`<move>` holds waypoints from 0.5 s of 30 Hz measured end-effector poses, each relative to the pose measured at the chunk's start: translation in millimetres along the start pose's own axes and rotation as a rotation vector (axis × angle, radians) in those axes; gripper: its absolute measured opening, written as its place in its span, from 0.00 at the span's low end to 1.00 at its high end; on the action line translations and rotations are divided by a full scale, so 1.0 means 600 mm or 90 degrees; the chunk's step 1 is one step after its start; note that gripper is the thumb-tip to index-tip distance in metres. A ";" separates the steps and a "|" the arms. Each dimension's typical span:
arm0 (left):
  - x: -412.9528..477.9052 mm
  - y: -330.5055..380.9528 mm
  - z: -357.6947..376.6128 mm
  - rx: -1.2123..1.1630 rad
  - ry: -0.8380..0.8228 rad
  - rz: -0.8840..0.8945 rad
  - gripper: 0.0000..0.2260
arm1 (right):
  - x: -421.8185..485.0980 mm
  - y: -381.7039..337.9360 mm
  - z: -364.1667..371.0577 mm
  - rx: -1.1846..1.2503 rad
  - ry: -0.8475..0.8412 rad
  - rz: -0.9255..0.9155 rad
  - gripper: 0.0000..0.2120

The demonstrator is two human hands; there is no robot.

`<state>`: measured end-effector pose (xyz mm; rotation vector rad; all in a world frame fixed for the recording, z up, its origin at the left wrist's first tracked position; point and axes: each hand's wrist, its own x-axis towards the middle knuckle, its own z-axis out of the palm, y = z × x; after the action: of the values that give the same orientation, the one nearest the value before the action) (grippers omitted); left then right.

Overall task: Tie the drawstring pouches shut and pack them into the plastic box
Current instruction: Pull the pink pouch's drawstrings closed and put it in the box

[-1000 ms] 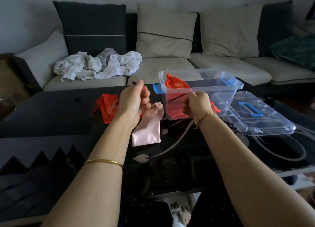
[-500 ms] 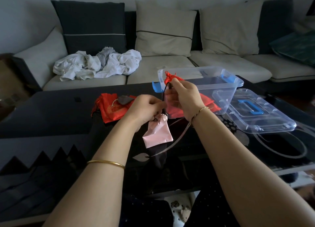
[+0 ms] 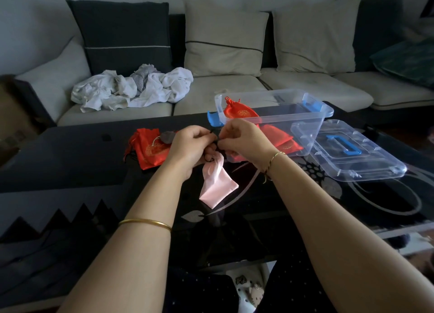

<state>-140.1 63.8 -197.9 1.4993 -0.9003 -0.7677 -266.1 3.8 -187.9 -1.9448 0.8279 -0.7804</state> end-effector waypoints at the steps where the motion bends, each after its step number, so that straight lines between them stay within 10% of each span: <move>1: 0.001 -0.001 -0.001 0.001 0.005 -0.004 0.06 | -0.002 0.000 0.002 -0.048 0.003 -0.032 0.07; 15: 0.011 0.005 -0.001 -0.038 0.085 -0.052 0.06 | -0.001 0.001 0.019 -0.314 0.059 -0.188 0.05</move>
<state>-136.7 58.4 -194.7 1.5233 -0.7143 -0.7388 -258.1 9.4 -193.6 -2.5257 0.8569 -0.9053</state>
